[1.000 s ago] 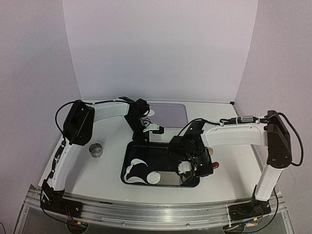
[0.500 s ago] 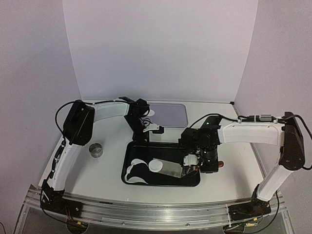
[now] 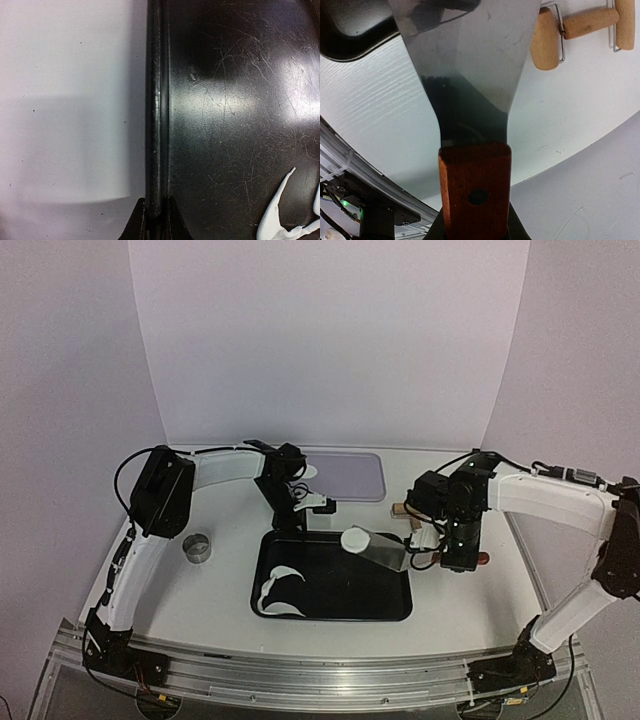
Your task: Roll out the dumpling wrappers from the dough
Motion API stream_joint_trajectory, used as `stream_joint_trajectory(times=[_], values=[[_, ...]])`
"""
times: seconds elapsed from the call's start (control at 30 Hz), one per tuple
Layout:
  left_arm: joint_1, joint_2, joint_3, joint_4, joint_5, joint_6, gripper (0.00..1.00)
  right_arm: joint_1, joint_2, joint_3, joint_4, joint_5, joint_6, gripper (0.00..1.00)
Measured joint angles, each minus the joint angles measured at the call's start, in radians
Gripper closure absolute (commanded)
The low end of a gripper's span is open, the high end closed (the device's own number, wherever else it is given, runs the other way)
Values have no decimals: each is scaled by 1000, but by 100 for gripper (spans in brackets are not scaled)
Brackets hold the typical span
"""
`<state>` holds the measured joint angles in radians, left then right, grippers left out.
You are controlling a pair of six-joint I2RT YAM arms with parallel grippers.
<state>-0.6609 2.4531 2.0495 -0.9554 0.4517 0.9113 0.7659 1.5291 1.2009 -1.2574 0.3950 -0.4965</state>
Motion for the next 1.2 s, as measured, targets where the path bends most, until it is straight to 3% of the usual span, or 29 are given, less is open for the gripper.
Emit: stream_joint_trajectory(times=[0.2, 0.4, 0.63, 0.83, 1.2], values=[[1, 1, 0, 0, 5, 0, 99, -136, 29, 90, -3, 3, -31, 100], [3, 3, 0, 4, 15, -5, 77, -229, 186, 245, 55, 9, -68, 100], [-1, 14, 26, 56, -24, -10, 64, -275, 426, 464, 107, 32, -102, 100], [-1, 38, 95, 28, -28, -36, 62, -301, 610, 699, 140, 51, -114, 100], [8, 38, 98, -2, -38, -62, 64, -322, 742, 901, 143, 117, -123, 100]])
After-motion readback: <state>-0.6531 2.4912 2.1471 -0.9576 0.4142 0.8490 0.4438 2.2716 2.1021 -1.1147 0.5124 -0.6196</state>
